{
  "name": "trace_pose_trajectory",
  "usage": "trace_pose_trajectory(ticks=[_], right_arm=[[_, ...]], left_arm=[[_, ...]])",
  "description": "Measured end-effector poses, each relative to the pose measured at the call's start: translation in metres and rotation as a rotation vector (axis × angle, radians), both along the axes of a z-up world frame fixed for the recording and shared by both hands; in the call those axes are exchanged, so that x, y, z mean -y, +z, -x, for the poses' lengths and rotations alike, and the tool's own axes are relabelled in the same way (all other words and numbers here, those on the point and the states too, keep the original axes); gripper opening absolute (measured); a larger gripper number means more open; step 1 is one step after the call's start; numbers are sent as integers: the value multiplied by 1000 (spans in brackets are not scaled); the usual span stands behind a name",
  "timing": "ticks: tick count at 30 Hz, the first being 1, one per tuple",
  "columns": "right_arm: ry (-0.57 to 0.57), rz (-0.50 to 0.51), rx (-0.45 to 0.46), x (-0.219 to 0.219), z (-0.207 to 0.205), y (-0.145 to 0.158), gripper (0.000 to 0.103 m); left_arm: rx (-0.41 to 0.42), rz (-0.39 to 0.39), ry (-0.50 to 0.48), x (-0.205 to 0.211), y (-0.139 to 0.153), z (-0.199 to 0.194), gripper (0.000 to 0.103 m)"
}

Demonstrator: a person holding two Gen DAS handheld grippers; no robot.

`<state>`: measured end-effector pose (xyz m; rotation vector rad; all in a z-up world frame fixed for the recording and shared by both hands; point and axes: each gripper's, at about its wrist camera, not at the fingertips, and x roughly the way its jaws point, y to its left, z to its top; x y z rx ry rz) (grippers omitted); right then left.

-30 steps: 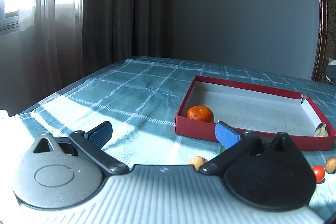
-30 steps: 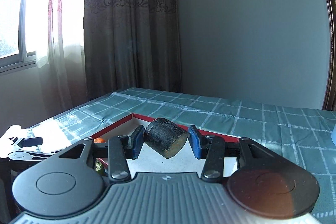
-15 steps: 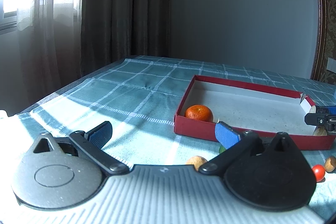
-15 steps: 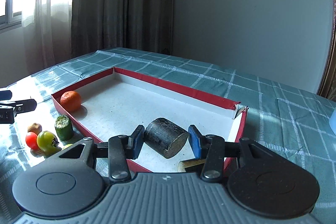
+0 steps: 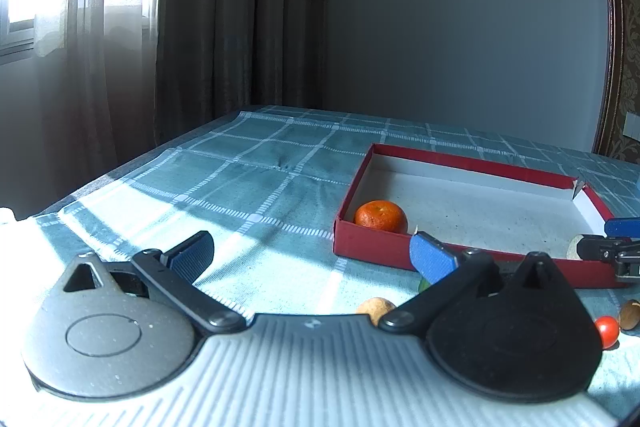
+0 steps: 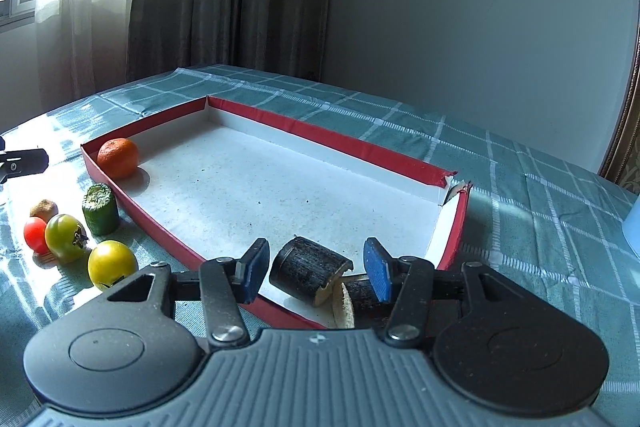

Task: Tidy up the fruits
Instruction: 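Place the piece in the tray beside the first one, open right gripper, then reach the left gripper to the yellow-green tomato and grasp it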

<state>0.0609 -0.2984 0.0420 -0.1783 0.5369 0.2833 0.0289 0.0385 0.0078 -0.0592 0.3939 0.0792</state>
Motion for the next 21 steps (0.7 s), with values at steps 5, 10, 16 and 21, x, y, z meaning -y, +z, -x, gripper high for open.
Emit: trace_pose_trajectory(ticks=[5,10,16,21], right_arm=[[-47,-103,52,25,24,11,73],[-93,-182,79,52,55,14,73],[-100,-257,45,69,72,-1,76],[-106,-286,19,72,69,-3,78]], left_arm=[[2,13,-9,-3,1,3,103],[37,-2,-96,-3,0,24,103],[60,-76,-190,4,-4,42,103],[97,-104,-207,23,-2,48,103]])
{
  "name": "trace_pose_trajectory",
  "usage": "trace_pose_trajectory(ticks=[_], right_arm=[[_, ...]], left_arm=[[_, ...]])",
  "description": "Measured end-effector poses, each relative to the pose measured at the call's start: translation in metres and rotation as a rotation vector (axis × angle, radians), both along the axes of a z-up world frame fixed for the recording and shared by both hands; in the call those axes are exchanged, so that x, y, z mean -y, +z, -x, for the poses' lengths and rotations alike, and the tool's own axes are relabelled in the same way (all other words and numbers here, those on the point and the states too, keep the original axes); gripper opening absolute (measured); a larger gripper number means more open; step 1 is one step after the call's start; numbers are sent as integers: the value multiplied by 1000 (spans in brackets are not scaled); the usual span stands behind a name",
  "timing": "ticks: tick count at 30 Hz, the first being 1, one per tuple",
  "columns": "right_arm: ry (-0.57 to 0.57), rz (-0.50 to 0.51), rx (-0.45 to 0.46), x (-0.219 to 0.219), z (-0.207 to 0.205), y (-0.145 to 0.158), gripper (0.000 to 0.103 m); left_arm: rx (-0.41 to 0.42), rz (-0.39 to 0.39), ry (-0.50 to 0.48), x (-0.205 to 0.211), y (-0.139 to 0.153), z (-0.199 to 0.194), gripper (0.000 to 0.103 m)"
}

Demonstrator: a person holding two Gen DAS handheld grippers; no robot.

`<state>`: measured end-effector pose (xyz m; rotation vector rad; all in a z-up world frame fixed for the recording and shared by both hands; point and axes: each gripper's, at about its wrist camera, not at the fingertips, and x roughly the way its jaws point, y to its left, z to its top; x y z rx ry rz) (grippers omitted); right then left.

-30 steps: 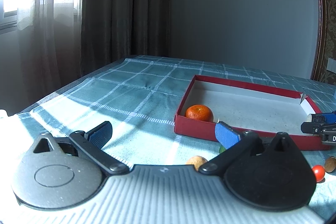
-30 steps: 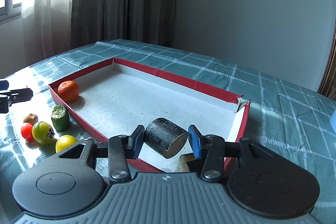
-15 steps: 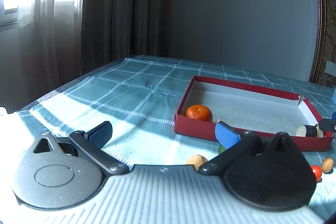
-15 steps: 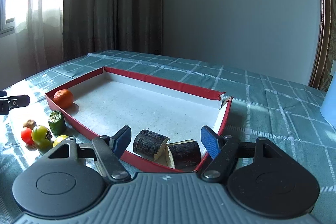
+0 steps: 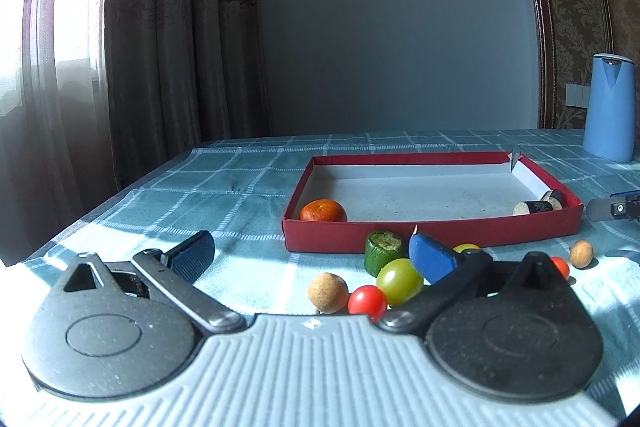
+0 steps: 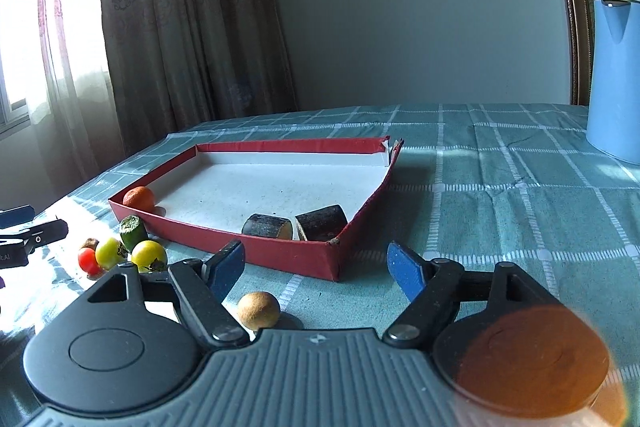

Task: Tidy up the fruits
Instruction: 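Reach the left gripper to the yellow-green tomato and grasp it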

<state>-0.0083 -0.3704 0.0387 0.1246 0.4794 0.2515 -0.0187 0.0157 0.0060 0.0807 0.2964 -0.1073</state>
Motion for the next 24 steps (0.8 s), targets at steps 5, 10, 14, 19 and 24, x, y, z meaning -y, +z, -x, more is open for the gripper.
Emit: trace_pose_trajectory(ticks=[5,10,14,19,24], right_arm=[[-5,-25,-41,3,-5,-4,80],[-9,-40,-38,5,-4,-4,80],[-9,-44,-33,6,-3,-3,82],[-4,-39,-25,5,-2,-2,84],[-3,-37,-20,4,-2,-2,87]], left_arm=[[17,-25,-93,39,6,5,100],[5,-107,-196,83,7,-5,85],[-50,-131,-237,102,1,-21,72],[-140,-93,-233,101,-3,-38,56],[-213,-75,-235,97,-8,-47,54]])
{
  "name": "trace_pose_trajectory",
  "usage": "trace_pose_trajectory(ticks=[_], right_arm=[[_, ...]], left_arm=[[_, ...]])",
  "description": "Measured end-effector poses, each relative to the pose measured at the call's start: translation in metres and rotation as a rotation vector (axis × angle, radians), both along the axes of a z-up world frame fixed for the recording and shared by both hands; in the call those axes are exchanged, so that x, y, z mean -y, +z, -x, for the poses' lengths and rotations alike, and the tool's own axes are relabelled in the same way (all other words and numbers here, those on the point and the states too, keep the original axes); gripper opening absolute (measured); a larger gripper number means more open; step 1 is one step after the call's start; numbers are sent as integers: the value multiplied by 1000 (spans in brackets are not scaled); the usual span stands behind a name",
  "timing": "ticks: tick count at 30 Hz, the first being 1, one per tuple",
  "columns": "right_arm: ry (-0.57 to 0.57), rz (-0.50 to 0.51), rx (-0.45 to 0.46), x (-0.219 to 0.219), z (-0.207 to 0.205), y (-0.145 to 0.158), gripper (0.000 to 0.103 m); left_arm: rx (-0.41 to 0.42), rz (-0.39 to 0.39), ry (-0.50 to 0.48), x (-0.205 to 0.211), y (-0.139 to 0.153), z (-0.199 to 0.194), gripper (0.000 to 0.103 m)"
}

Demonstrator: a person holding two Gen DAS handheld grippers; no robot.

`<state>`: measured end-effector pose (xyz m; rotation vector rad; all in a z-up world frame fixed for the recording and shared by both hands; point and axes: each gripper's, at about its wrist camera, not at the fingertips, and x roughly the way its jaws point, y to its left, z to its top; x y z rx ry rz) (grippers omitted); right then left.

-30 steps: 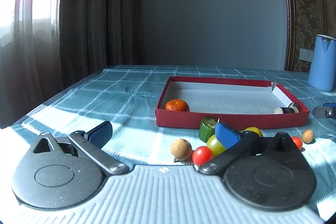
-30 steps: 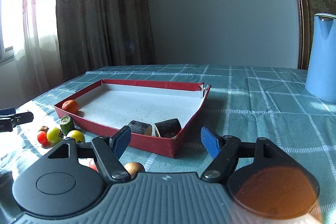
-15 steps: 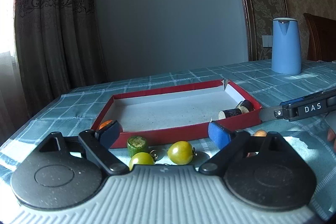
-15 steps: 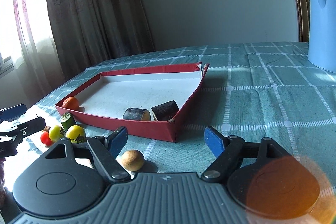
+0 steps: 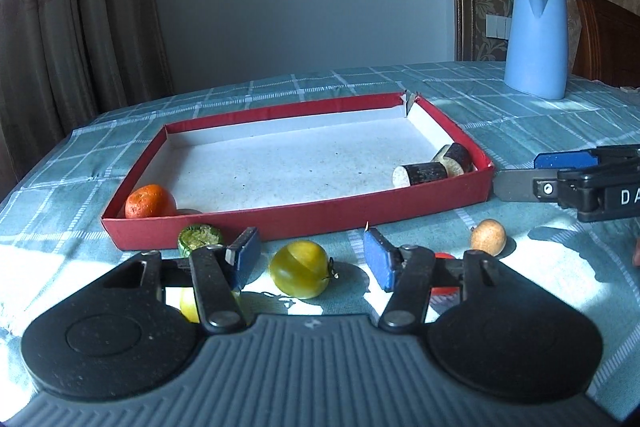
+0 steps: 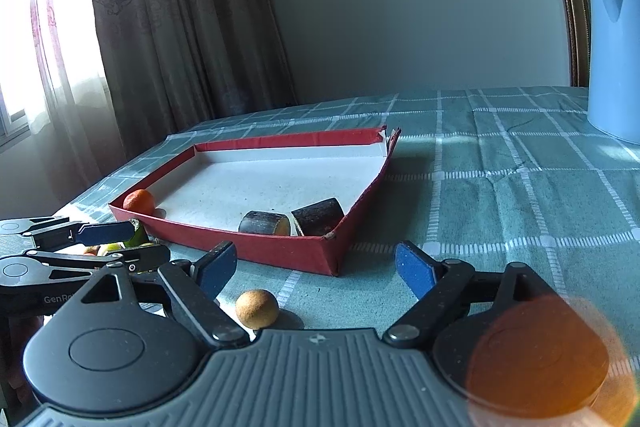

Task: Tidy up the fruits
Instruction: 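Reach the left gripper to the yellow-green tomato and grasp it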

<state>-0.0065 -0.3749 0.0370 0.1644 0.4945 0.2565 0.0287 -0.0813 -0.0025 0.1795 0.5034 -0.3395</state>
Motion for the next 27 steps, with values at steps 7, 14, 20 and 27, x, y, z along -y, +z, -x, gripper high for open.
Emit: trace_pose_trajectory(ticks=[7,14,20,27], right_arm=[[0,0,-1,0,0,0,87],[-4,-7,-11,1,-2,-1,87],[-9,-19,-27,3,-4,-3,87],[-13,-26,-30,5,-4,-3,87]], left_arm=[[-36,-26,-1,4,-5,-3,47],[-29,0,26,-3,-3,-3,30],[-56,-39,56,0,-7,-8,33],[-42,-12,38,-2,-5,-6,29]])
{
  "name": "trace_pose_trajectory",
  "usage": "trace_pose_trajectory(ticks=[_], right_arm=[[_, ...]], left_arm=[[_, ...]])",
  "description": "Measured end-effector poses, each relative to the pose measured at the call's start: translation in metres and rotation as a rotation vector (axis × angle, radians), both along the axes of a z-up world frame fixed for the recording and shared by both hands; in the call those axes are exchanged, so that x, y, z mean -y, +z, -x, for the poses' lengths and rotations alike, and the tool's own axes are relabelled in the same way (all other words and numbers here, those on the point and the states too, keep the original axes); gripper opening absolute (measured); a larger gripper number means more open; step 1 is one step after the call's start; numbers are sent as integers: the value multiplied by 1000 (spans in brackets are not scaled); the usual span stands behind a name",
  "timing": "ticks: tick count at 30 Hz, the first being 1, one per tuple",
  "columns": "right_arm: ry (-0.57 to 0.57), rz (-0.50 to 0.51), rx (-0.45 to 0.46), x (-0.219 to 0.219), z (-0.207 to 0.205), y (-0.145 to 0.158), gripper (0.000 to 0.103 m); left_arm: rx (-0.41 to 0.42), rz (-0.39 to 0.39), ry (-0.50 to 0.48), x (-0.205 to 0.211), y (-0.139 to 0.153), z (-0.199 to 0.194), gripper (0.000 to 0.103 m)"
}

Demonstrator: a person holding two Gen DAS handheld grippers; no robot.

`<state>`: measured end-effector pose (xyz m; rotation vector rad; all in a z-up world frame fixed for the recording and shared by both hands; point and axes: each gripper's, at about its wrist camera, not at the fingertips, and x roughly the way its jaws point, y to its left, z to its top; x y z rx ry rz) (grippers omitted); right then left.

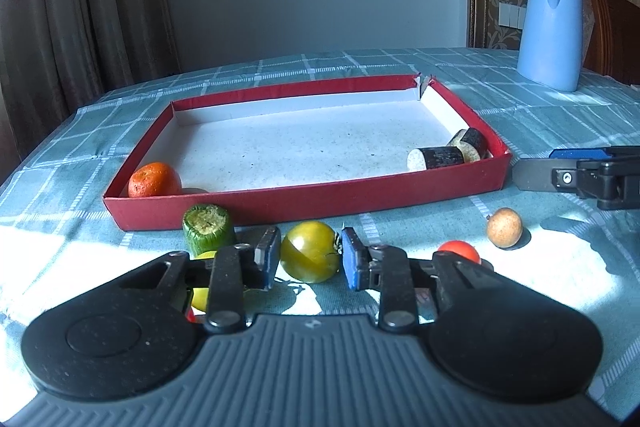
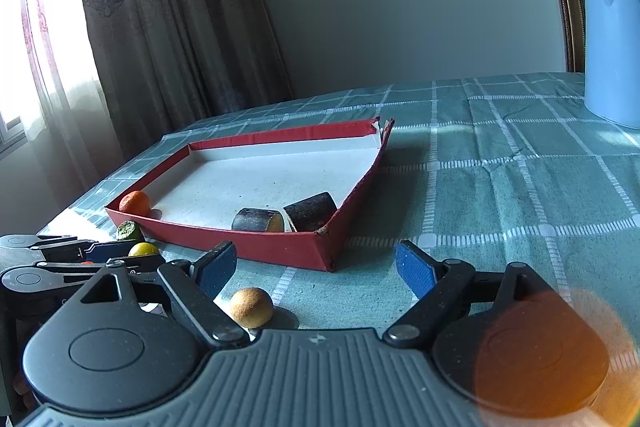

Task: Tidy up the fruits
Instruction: 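Reach the left gripper to the yellow-green tomato and grasp it, then carry the tomato into the tray beside the tangerine, open left gripper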

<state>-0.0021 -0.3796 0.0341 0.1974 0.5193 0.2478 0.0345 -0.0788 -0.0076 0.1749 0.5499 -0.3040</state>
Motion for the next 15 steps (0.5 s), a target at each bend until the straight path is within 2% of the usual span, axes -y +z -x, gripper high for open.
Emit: trace_pose_trajectory(ticks=[7,15], right_arm=[[-7,4,-1,0,0,0,87],[-48,25,-57,2,15,-2,88]], left_arm=[[61,-23,8,4,5,10,29],[125,-50,123,3,17,10,29]])
